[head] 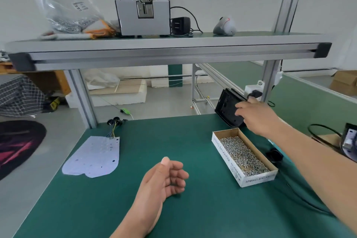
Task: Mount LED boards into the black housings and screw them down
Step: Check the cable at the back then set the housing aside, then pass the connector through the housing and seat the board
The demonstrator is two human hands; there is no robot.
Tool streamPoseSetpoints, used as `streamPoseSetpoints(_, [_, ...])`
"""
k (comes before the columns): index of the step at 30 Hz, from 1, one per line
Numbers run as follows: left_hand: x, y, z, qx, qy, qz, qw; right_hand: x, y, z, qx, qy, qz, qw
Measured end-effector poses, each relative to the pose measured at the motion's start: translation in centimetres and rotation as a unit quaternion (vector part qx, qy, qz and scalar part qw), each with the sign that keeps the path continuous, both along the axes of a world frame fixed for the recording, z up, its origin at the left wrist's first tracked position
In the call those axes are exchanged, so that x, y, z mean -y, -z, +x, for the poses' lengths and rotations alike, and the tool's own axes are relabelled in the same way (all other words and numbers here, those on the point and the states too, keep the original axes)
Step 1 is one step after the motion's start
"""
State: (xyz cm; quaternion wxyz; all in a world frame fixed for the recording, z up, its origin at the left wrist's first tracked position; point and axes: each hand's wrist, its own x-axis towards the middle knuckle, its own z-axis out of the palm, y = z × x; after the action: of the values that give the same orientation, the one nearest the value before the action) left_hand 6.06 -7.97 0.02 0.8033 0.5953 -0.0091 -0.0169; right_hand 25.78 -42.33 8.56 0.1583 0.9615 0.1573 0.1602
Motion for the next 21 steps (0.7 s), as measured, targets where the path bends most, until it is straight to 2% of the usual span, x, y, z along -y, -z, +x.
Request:
streamPoseSetpoints(3, [-0.1,-0.1,-0.1,-0.004,-0.002,-0.001,1.000,-0.4,0.0,0.7,-0.038,0.031,-0.107,0.993])
streamPoseSetpoints(6, [-0.3,-0.3,-0.2,-0.005,0.000,0.001,1.000,-0.3,-0.3,0.8,-0.059,0.040,-0.132,0.989])
streamPoseSetpoints(13, [-0.3,-0.7,-0.5,-0.003,0.004,0.005,1.000,-0.1,0.1,0.8,-0.072,0.005,-0.064,0.995])
streamPoseSetpoints(21, [-0.3,-0.9,-0.6,-0.001,0.002,-0.001,1.000,0.4,0.9,0.1,-0.016,-0.110,0.141,0.984])
